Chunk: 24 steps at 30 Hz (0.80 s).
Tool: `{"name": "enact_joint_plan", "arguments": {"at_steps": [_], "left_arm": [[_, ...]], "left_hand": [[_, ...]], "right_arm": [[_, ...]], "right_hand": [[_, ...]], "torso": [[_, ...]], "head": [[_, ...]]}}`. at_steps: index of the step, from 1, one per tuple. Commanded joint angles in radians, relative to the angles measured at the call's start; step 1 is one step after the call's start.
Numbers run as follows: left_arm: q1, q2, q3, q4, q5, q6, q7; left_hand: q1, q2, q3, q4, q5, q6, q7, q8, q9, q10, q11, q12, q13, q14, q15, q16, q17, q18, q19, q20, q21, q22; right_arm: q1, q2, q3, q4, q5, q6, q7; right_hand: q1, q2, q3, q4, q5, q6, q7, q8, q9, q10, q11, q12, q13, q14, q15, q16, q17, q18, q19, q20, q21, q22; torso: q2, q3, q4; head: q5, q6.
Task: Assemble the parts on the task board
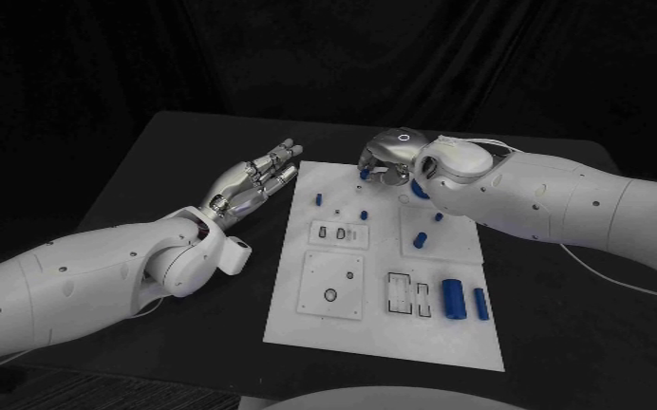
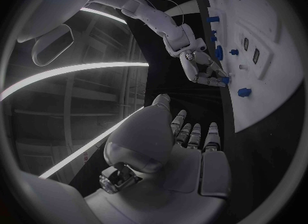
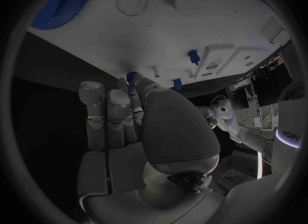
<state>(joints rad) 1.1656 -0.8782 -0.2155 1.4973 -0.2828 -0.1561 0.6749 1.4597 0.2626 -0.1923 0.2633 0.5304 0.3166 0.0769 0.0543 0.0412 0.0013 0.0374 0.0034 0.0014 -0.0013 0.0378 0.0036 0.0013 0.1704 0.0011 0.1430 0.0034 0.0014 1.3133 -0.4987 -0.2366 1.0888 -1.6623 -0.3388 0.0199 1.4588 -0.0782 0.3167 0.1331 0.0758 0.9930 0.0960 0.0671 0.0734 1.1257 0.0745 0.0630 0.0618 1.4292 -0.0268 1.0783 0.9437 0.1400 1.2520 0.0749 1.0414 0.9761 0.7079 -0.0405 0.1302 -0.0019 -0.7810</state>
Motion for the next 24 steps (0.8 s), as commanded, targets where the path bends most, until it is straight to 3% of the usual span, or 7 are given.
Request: {"name": "enact_joint_plan", "arguments": {"at_steps": [1,4,8,11,17,23,24], "left_arm": [[0.003,0.001,0.001,0.001,-0.001,0.017,0.051],[0.003,0.000,0.001,0.002,-0.001,0.018,0.050],[0.003,-0.002,0.001,0.002,-0.001,0.019,0.048],[0.003,-0.004,0.001,0.002,-0.001,0.018,0.046],[0.003,-0.013,0.001,0.006,-0.001,0.016,0.043],[0.003,-0.021,0.001,0.012,-0.001,0.016,0.042],[0.003,-0.023,0.001,0.013,-0.001,0.016,0.042]], "left_hand": [[0.007,-0.001,0.006,0.002,0.004,0.006,0.000,0.007,0.001,-0.001,0.007,-0.003,-0.001,0.001,0.008,-0.004,-0.001,0.001,-0.001,0.005,-0.003,-0.001],[0.008,-0.001,0.007,0.002,0.004,0.007,0.001,0.007,0.001,-0.001,0.008,-0.003,-0.001,0.001,0.008,-0.004,-0.001,0.001,-0.001,0.006,-0.003,-0.001],[0.009,-0.001,0.008,0.001,0.004,0.008,0.002,0.008,0.001,-0.001,0.009,-0.003,-0.001,0.001,0.008,-0.004,-0.001,0.002,-0.001,0.006,-0.003,-0.001],[0.009,-0.001,0.008,0.001,0.004,0.008,0.002,0.008,0.001,-0.001,0.009,-0.003,-0.001,0.001,0.008,-0.004,-0.001,0.002,-0.001,0.006,-0.003,-0.001],[0.010,-0.001,0.009,0.000,0.004,0.010,0.003,0.009,0.001,-0.001,0.010,-0.003,-0.001,0.001,0.009,-0.004,-0.001,0.002,-0.001,0.008,-0.003,-0.001],[0.010,-0.002,0.010,-0.001,0.004,0.012,0.004,0.009,0.002,-0.001,0.011,-0.003,-0.001,0.001,0.009,-0.004,-0.001,0.003,-0.001,0.009,-0.003,-0.001],[0.012,-0.003,0.011,-0.003,0.005,0.013,0.004,0.010,0.002,-0.001,0.011,-0.003,-0.001,0.001,0.010,-0.004,-0.001,0.003,-0.001,0.010,-0.003,-0.001]], "right_arm": [[-0.004,0.000,0.000,-0.003,-0.003,0.054,-0.033],[-0.005,-0.004,0.000,-0.005,-0.003,0.062,-0.039],[-0.005,-0.014,0.000,-0.003,-0.003,0.026,-0.034],[-0.005,-0.026,0.001,0.004,-0.003,-0.028,-0.030],[0.009,-0.072,0.010,0.048,-0.003,-0.118,-0.027],[0.043,-0.171,0.013,0.154,-0.003,-0.105,-0.050],[0.046,-0.191,0.013,0.173,-0.003,-0.100,-0.054]], "right_hand": [[-0.015,-0.022,-0.014,0.012,-0.001,-0.093,0.000,-0.006,-0.012,-0.091,0.012,-0.004,-0.002,-0.032,0.006,-0.040,-0.042,-0.003,-0.035,0.008,-0.047,-0.039],[-0.028,-0.020,-0.044,0.006,-0.005,-0.173,-0.021,-0.006,-0.009,-0.173,0.016,-0.003,0.002,-0.056,0.011,-0.063,-0.067,0.003,-0.059,0.016,-0.081,-0.058],[-0.052,-0.011,-0.092,0.002,-0.014,-0.389,-0.053,-0.016,-0.020,-0.282,0.021,-0.003,0.002,-0.077,0.018,-0.075,-0.084,0.008,-0.074,0.024,-0.110,-0.067],[-0.052,-0.002,-0.112,-0.003,-0.015,-0.462,-0.059,-0.020,-0.024,-0.319,0.016,-0.003,0.002,-0.101,0.017,-0.110,-0.123,0.015,-0.095,0.025,-0.147,-0.092],[-0.041,0.007,-0.118,-0.010,-0.010,-0.449,-0.045,-0.015,-0.020,-0.312,0.010,0.003,0.006,-0.105,0.013,-0.120,-0.135,0.016,-0.095,0.023,-0.156,-0.093],[-0.017,0.032,-0.128,-0.025,0.022,-0.314,-0.010,0.002,-0.007,-0.179,0.003,0.025,0.023,-0.117,0.008,-0.169,-0.190,0.020,-0.101,0.017,-0.197,-0.108],[-0.009,0.043,-0.118,-0.025,0.040,-0.255,-0.004,0.012,-0.001,-0.095,-0.004,0.054,0.035,-0.103,0.004,-0.156,-0.176,0.017,-0.089,0.015,-0.186,-0.092]], "torso": [[0.001,0.0016,0.0037],[0.001,0.0017,0.0040],[0.000,0.0003,0.0010],[-0.001,-0.0008,-0.0006],[-0.002,-0.0007,-0.0025],[-0.002,0.0009,-0.0021],[-0.002,0.0010,-0.0022]], "head": [[-0.003,-0.001],[-0.001,-0.002],[0.005,-0.002],[0.012,-0.002],[0.007,0.004],[-0.008,0.009],[-0.009,0.011]]}}
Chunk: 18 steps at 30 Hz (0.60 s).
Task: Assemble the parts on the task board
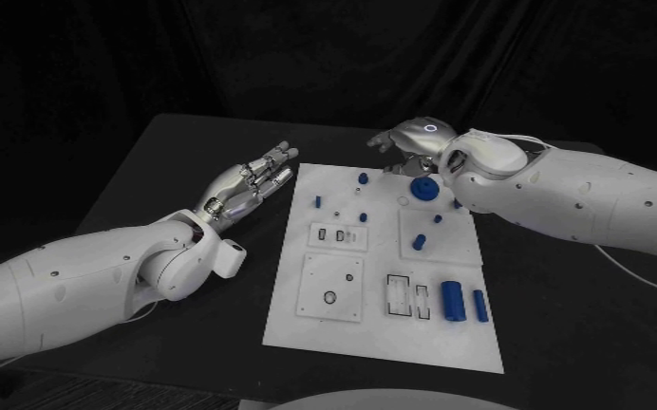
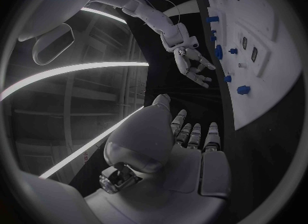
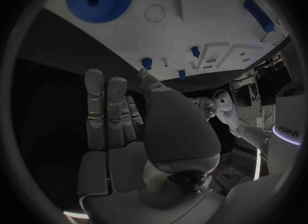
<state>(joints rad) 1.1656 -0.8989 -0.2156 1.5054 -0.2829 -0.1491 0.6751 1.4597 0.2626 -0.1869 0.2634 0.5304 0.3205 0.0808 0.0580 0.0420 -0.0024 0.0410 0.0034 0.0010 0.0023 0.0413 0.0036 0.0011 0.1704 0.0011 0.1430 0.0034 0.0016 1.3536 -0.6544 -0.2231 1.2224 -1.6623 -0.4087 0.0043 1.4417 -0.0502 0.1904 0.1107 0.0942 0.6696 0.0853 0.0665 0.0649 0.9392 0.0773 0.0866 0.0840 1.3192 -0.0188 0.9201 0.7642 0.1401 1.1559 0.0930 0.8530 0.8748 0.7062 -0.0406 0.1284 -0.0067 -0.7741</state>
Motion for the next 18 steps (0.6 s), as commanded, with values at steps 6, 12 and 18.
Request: {"name": "enact_joint_plan", "arguments": {"at_steps": [6,12,18], "left_arm": [[0.002,-0.006,0.001,0.003,-0.001,0.012,0.048],[0.002,-0.007,0.001,0.004,-0.001,0.015,0.051],[0.002,-0.009,0.001,0.003,-0.001,0.017,0.050]], "left_hand": [[0.014,-0.004,0.009,-0.006,0.007,0.011,0.001,0.008,0.001,0.002,0.008,-0.003,-0.001,-0.002,0.011,-0.004,-0.001,0.004,-0.001,0.016,-0.003,-0.002],[0.015,-0.004,0.012,-0.007,0.008,0.011,0.001,0.008,0.001,0.002,0.009,-0.003,-0.001,-0.002,0.012,-0.004,-0.001,0.005,-0.001,0.018,-0.003,-0.002],[0.015,-0.004,0.012,-0.007,0.008,0.011,0.001,0.009,0.001,0.002,0.009,-0.003,-0.001,-0.002,0.012,-0.004,-0.001,0.005,-0.001,0.019,-0.003,-0.002]], "right_arm": [[-0.001,-0.119,-0.002,0.085,-0.003,-0.016,-0.044],[-0.024,-0.172,-0.004,0.089,0.047,0.027,-0.053],[-0.042,-0.197,-0.006,0.086,0.084,0.063,-0.085]], "right_hand": [[0.010,0.001,0.026,0.006,0.022,0.178,0.007,0.027,0.019,0.318,-0.052,0.145,0.063,-0.036,-0.021,-0.108,-0.111,0.030,-0.029,-0.018,-0.073,-0.037],[-0.111,0.012,-0.050,0.074,0.018,0.199,-0.009,0.002,0.048,0.270,-0.080,0.905,0.786,0.124,-0.036,0.340,0.444,-0.001,0.073,-0.023,0.016,0.103],[-0.172,0.014,-0.087,0.094,0.027,0.153,-0.007,-0.001,0.068,0.340,-0.081,1.134,1.041,0.159,-0.032,0.508,0.635,-0.029,0.123,-0.031,0.203,0.295]], "torso": [[-0.003,-0.0012,-0.0054],[-0.006,-0.0048,-0.0076],[-0.006,-0.0095,-0.0153]], "head": [[0.000,-0.002],[0.007,-0.003],[0.017,-0.006]]}}
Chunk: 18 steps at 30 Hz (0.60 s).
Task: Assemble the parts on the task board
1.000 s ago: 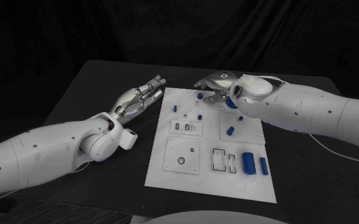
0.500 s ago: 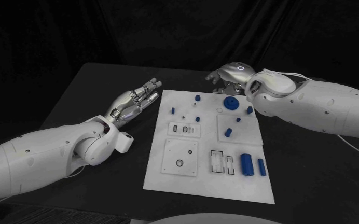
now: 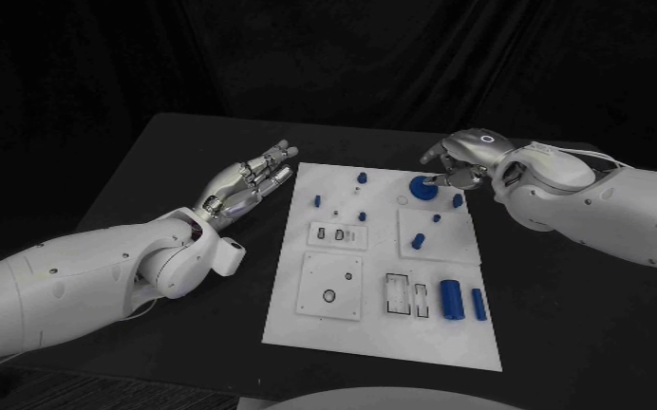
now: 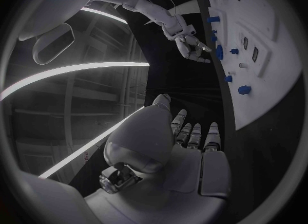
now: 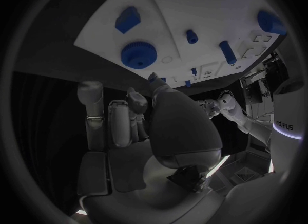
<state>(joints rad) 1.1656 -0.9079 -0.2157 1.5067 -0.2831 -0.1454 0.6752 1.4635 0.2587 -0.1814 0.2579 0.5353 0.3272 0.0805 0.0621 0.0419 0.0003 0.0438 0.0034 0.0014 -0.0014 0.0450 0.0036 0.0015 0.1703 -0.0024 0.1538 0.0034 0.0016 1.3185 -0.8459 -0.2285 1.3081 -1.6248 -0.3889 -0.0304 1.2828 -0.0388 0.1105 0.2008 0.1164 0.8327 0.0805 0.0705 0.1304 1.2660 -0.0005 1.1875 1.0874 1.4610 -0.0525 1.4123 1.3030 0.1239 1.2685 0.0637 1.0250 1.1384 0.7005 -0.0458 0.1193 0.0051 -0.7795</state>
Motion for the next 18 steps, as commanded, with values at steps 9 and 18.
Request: {"name": "enact_joint_plan", "arguments": {"at_steps": [9,18], "left_arm": [[0.002,0.004,0.001,-0.003,-0.001,0.018,0.047],[0.002,0.004,0.001,-0.005,-0.001,0.021,0.043]], "left_hand": [[0.012,0.001,0.009,-0.003,0.004,0.004,0.003,0.005,0.001,0.000,0.008,-0.003,-0.001,0.001,0.010,-0.004,-0.002,0.005,0.002,0.008,-0.003,-0.002],[0.012,0.001,0.010,-0.003,0.004,0.003,0.004,0.005,0.001,0.000,0.009,-0.003,-0.001,0.001,0.011,-0.004,-0.002,0.006,0.002,0.009,-0.003,-0.002]], "right_arm": [[-0.025,-0.015,-0.001,-0.008,0.060,0.064,-0.070],[-0.028,-0.010,-0.001,-0.017,0.062,0.069,-0.078]], "right_hand": [[-0.030,0.014,-0.026,-0.014,0.018,-0.024,-0.015,-0.003,0.034,0.305,-0.017,0.383,0.483,0.110,-0.019,0.158,0.268,-0.057,0.147,-0.023,0.280,0.247],[-0.034,0.022,-0.026,-0.023,0.076,-0.062,-0.008,-0.006,0.045,0.305,-0.011,0.383,0.483,0.110,-0.013,0.158,0.268,-0.082,0.204,-0.018,0.392,0.336]], "torso": [[0.000,-0.0050,-0.0083],[-0.001,-0.0076,-0.0112]], "head": [[0.008,-0.003],[0.012,-0.009]]}}
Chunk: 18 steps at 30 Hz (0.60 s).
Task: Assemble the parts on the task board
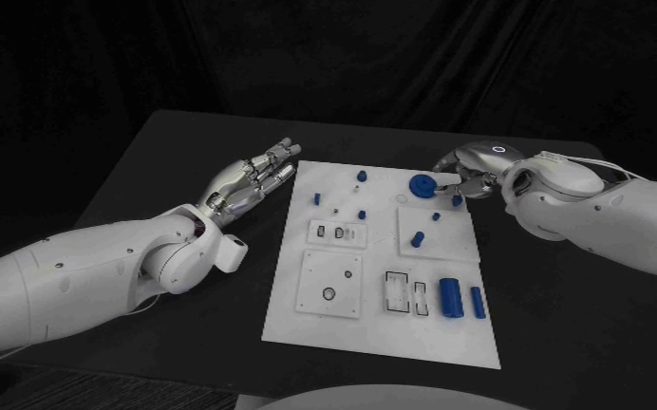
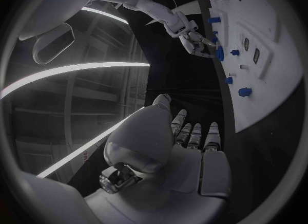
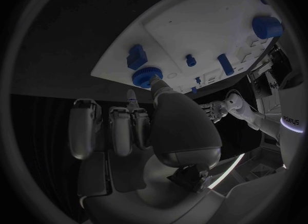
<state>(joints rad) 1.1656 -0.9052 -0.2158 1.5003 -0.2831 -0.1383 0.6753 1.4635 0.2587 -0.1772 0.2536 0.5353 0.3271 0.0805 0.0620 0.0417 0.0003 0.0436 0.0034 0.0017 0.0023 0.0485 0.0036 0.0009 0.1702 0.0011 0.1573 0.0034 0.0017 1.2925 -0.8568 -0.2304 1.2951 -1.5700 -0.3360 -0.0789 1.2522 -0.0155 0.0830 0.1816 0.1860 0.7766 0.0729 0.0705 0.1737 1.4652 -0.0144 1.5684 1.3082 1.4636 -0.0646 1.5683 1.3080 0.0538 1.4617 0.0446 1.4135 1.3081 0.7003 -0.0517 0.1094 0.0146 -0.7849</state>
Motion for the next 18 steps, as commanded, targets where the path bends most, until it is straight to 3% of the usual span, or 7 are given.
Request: {"name": "enact_joint_plan", "arguments": {"at_steps": [1,11,18], "left_arm": [[0.002,0.002,0.001,0.001,-0.001,0.015,0.042],[0.002,0.003,0.001,-0.002,-0.001,0.018,0.039],[0.002,0.004,0.001,-0.003,-0.001,0.020,0.036]], "left_hand": [[0.012,0.001,0.007,0.000,0.003,0.003,0.005,0.005,0.001,0.000,0.010,-0.003,-0.002,-0.002,0.009,-0.004,-0.001,0.006,-0.001,0.007,-0.003,-0.002],[0.013,0.001,0.009,-0.001,0.003,0.002,0.006,0.005,0.001,0.000,0.012,-0.003,-0.002,-0.002,0.010,-0.004,-0.001,0.006,-0.001,0.009,-0.003,-0.002],[0.013,0.001,0.009,-0.001,0.003,0.002,0.006,0.005,0.001,0.000,0.012,-0.003,-0.002,-0.002,0.010,-0.004,-0.001,0.006,-0.001,0.009,-0.003,-0.002]], "right_arm": [[-0.002,0.002,0.000,-0.005,0.007,0.015,-0.027],[-0.004,0.009,0.000,-0.008,0.007,-0.004,-0.008],[-0.005,0.018,0.000,-0.014,0.007,-0.004,-0.008]], "right_hand": [[-0.004,0.000,0.002,-0.004,0.013,-0.008,0.000,-0.006,0.002,0.106,0.003,0.002,0.263,0.107,-0.001,0.002,0.263,-0.012,0.011,0.002,0.004,0.167],[-0.024,0.011,0.003,0.009,0.043,0.003,-0.001,0.000,0.011,0.106,0.003,0.002,0.263,0.107,-0.001,0.002,0.263,-0.014,0.016,0.002,0.015,0.177],[-0.029,0.013,0.006,0.013,0.058,0.016,-0.004,0.004,0.016,0.106,0.000,0.002,0.263,0.107,-0.003,0.002,0.263,-0.018,0.024,0.001,0.028,0.187]], "torso": [[-0.001,-0.0016,-0.0005],[-0.001,-0.0004,0.0015],[-0.001,-0.0009,-0.0013]], "head": [[0.002,-0.004],[-0.001,-0.005],[-0.001,-0.006]]}}
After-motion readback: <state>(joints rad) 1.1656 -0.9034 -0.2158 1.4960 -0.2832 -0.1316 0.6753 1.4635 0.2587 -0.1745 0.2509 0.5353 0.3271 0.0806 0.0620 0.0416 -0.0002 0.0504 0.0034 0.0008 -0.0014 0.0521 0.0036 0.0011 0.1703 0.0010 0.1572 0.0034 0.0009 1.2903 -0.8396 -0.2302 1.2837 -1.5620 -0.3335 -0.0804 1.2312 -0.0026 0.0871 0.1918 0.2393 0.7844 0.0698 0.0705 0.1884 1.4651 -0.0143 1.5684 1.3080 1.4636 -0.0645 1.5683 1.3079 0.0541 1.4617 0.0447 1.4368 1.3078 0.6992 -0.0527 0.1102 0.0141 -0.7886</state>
